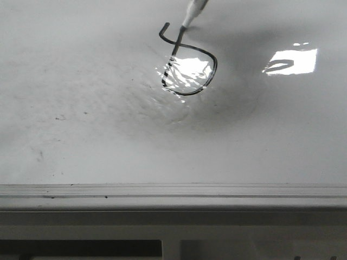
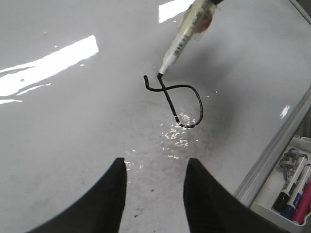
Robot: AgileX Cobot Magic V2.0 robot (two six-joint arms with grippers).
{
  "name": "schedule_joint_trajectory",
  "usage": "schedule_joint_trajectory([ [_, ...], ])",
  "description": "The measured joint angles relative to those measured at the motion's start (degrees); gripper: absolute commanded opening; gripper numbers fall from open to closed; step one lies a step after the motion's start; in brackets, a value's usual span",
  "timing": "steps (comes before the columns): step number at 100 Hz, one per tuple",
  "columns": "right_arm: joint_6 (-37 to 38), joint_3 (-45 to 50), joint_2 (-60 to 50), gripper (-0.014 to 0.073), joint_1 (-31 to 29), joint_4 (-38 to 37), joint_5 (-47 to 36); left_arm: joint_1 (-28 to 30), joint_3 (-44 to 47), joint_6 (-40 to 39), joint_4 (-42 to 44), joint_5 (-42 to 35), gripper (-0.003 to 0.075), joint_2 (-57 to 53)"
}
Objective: Write number 8 on whiteboard
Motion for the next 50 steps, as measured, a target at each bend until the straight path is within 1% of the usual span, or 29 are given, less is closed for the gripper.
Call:
schedule_joint_trajectory([
  [20, 0.48, -0.05, 0.72, -0.0063, 1.33, -1.36, -3.4, 0.0, 0.0, 0.0, 0.0, 0.15, 0.0266, 0.0],
  [38, 0.48, -0.05, 1.28, -0.0063, 3.89, -1.8, -2.25, 0.0, 0.0, 0.0, 0.0, 0.28, 0.0266, 0.0],
  [50, 0.48, -0.05, 0.31, -0.0063, 5.5, -0.64, -0.58, 0.0, 0.0, 0.0, 0.0, 0.04, 0.0266, 0.23],
])
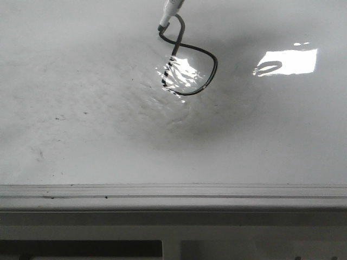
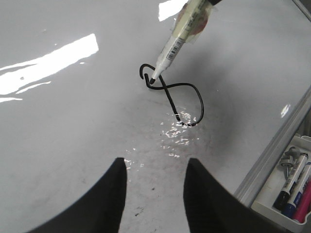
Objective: Write number 8 on whiteboard
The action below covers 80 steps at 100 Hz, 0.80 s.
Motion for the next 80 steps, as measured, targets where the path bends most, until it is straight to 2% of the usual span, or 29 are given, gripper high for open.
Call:
schedule_joint_trajectory([
  [46, 0.0, 0.0, 4.68, -0.0063, 8.05, 5.55, 2.13, -0.26, 0.0, 0.0, 3.26, -14.55, 0.0266, 10.97],
  [80, 0.0, 0.0, 6.1, -0.0063, 11.22, 8.45, -1.35, -0.26, 0.0, -0.08, 9.46, -18.98, 0.0266, 15.37],
])
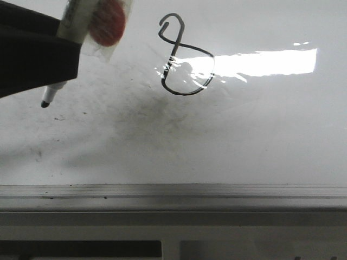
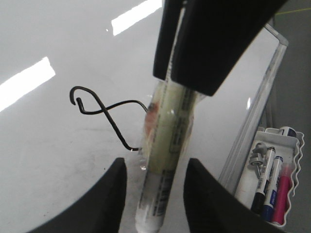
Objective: Write number 8 on whiteboard
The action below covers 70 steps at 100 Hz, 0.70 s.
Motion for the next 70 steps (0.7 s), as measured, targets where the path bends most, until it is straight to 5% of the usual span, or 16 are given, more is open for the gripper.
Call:
schedule_joint_trajectory([
  [17, 0.0, 0.0, 0.15, -0.0063, 0.1, 1.19, -0.24, 0.0, 0.0, 0.0, 0.14, -0.21, 0.0242, 0.52],
  [36, 0.0, 0.0, 0.15, -0.0063, 0.1, 2.36, -0.6, 0.0, 0.0, 0.0, 0.56, -0.21, -0.0021, 0.6],
  [46, 0.1, 0.0, 0.15, -0.0051, 0.1, 2.92, -0.5, -0.23, 0.0, 0.52, 1.65, -0.21, -0.002, 0.6],
  [70, 0.1, 0.0, 0.15, 0.0358, 0.1, 2.92, -0.29, -0.26, 0.0, -0.09, 0.58, -0.21, -0.002, 0.6],
])
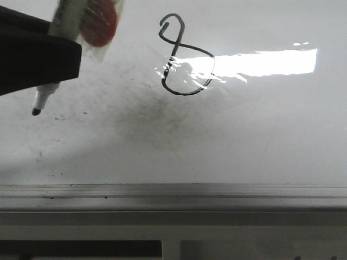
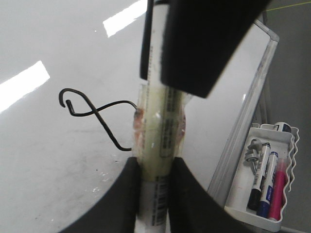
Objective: Write number 8 on whiteboard
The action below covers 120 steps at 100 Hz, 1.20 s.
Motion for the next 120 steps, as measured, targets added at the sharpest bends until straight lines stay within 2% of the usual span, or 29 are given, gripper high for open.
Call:
schedule_joint_trajectory([
  [5, 0.0, 0.0, 0.0, 0.0384, 0.0, 0.0, -0.11, -0.1, 0.0, -1.03, -1.22, 0.0, -0.002, 0.0],
  [14, -0.1, 0.0, 0.0, 0.0374, 0.0, 0.0, -1.16, -0.22, 0.0, -3.84, -5.27, 0.75, -0.0021, 0.0],
  [38, -0.11, 0.0, 0.0, 0.032, 0.0, 0.0, 1.88, -0.11, -0.71, -7.03, -33.6, 13.76, -0.0021, 0.0],
  [57, -0.11, 0.0, 0.0, 0.032, 0.0, 0.0, 2.1, -0.11, -1.08, -7.24, -45.76, 16.78, -0.0021, 0.26],
  [73, -0.11, 0.0, 0.0, 0.032, 0.0, 0.0, 2.1, -0.11, -1.08, -7.27, -48.69, 16.68, -0.002, 3.05],
  [110, -0.11, 0.0, 0.0, 0.032, 0.0, 0.0, 2.89, -0.11, -1.2, -7.27, -48.67, 13.65, -0.0018, 5.49],
  [115, -0.11, 0.0, 0.0, 0.032, 0.0, 0.0, 3.03, -0.11, -1.2, -7.27, -48.67, 13.65, 0.0, 5.49],
  [120, -0.11, 0.0, 0.0, 0.032, 0.0, 0.0, 3.18, -0.11, -1.2, -7.27, -48.67, 13.65, 0.0062, 5.49],
])
